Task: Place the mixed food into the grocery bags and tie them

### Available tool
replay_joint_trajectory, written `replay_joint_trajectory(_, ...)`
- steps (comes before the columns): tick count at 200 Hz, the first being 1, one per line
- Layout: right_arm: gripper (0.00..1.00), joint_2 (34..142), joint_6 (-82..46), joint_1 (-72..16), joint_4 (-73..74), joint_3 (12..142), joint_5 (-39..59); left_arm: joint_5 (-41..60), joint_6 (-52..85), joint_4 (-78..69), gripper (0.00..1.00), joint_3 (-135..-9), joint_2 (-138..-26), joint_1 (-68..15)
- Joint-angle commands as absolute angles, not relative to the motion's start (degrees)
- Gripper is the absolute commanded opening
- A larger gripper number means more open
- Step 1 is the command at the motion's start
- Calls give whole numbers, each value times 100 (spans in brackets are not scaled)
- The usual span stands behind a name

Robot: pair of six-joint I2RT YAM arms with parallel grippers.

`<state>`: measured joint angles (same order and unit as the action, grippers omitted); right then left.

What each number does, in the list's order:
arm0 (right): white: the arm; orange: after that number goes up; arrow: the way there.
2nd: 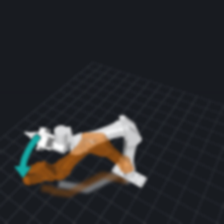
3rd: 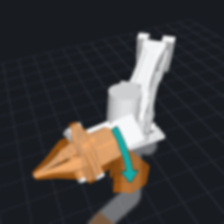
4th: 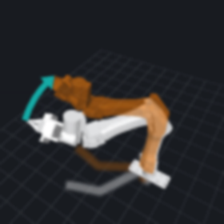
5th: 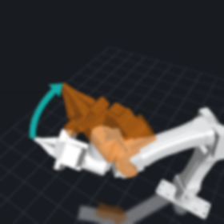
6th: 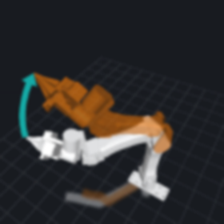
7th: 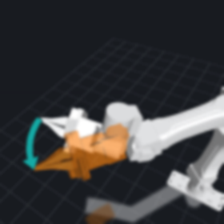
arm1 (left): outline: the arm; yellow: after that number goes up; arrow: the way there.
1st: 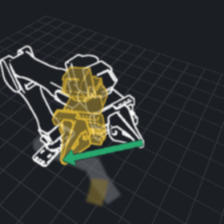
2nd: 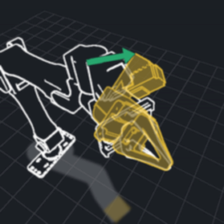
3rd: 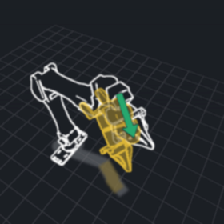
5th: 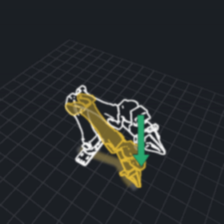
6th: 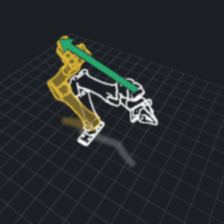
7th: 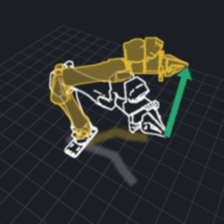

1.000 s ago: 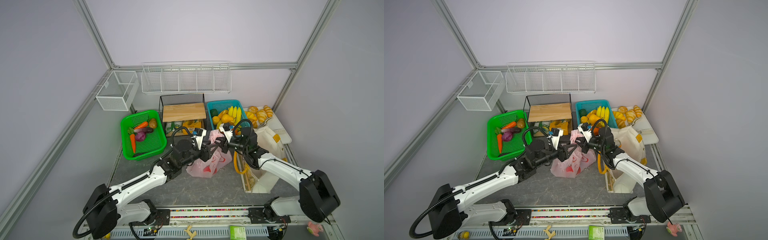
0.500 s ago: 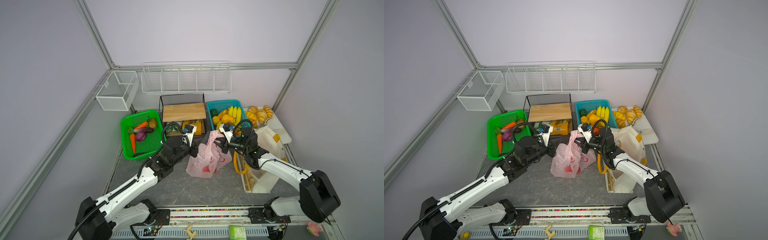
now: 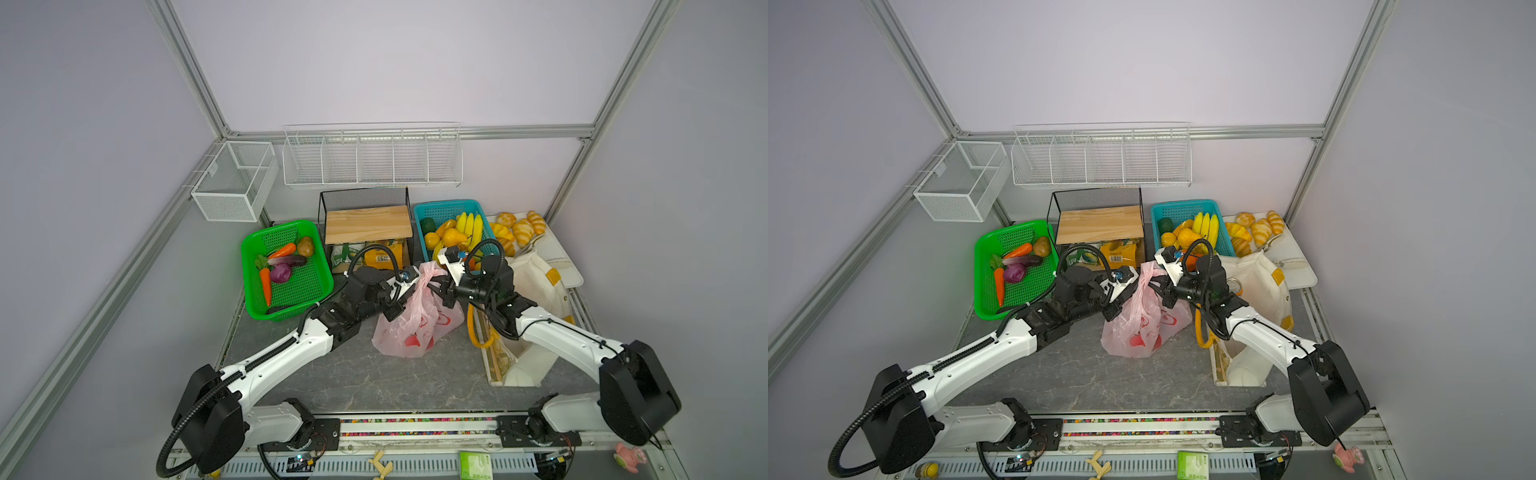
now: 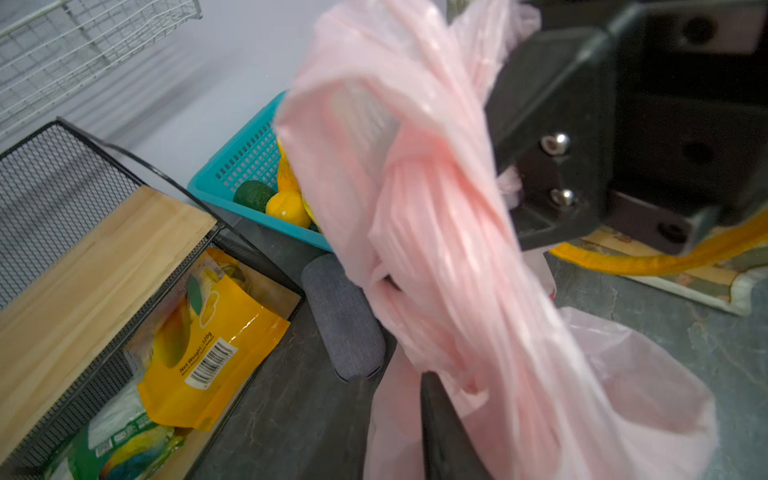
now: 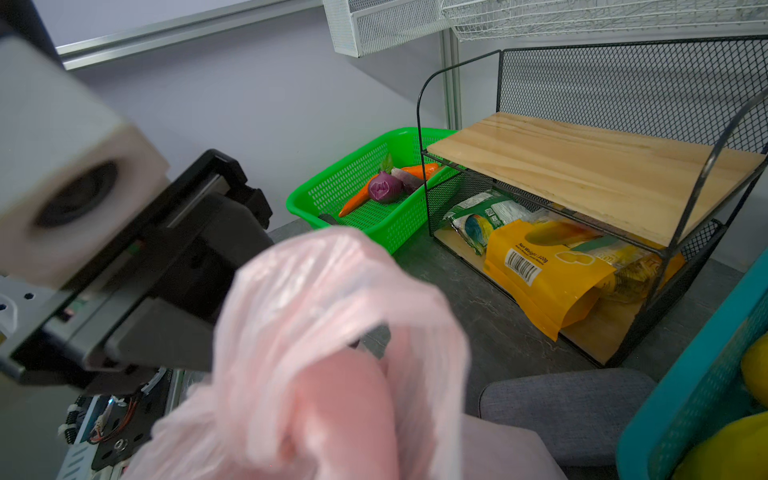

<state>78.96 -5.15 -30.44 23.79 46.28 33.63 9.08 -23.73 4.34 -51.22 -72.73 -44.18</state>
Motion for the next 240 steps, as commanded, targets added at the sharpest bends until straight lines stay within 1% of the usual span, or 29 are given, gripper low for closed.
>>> replay_joint_trajectory(1, 7, 7791, -756, -3132, 2211, 4815, 3151, 1182, -3031, 593, 30, -5291, -7395, -4402)
replay_joint_trajectory(31, 7, 7771, -923, -3190, 1948, 4926, 2937, 1321, -3165, 410, 35, -5325, -7450, -4400)
replay_joint_trajectory(52, 7, 7767, -1008, -3227, 1776, 5000, 2768, 1553, -3264, 348, 40, -5311, -7480, -4403)
replay_joint_trajectory(103, 6, 7808, -908, -3337, 1442, 5220, 2531, 1636, -3644, 440, 49, -5313, -7470, -4403)
replay_joint_trajectory(130, 7, 7870, -901, -3376, 1415, 5281, 2493, 1996, -3321, -5, 52, -5219, -7476, -4403)
replay_joint_trajectory(172, 6, 7874, -879, -3428, 1385, 5292, 2417, 1701, -2724, -566, 54, -5100, -7560, -4403)
replay_joint_trajectory(200, 7, 7883, -848, -3474, 1382, 5306, 2390, 1291, -2425, -791, 47, -5085, -7654, -4403)
replay_joint_trajectory(240, 7, 7877, -778, -3523, 1359, 5313, 2332, 1082, -2360, -883, 28, -5072, -7682, -4403)
